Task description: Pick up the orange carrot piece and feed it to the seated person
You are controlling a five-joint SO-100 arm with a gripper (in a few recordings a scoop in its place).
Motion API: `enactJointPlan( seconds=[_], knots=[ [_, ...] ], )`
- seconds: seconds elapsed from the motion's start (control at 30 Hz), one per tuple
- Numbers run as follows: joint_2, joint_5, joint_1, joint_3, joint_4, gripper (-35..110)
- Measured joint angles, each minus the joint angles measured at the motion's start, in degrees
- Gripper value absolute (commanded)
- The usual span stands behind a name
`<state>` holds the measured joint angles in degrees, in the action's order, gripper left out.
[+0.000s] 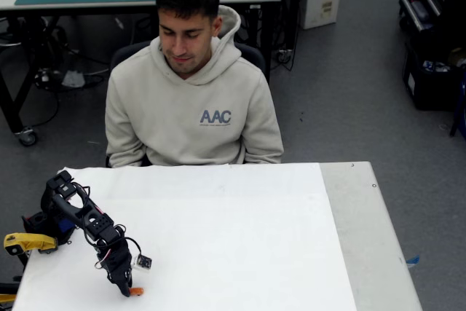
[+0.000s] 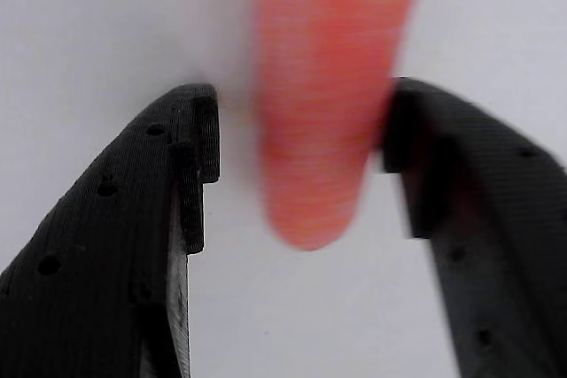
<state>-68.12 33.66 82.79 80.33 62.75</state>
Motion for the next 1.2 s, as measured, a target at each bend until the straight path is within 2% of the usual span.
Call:
enactJointPlan(
  seconds=[0.53, 1.2],
  knots=[
    [0.00, 0.00, -0.53, -0.18, -0.35, -2],
    [-0.62, 0.00, -16.96, -21.71, -0.35, -2]
  ],
)
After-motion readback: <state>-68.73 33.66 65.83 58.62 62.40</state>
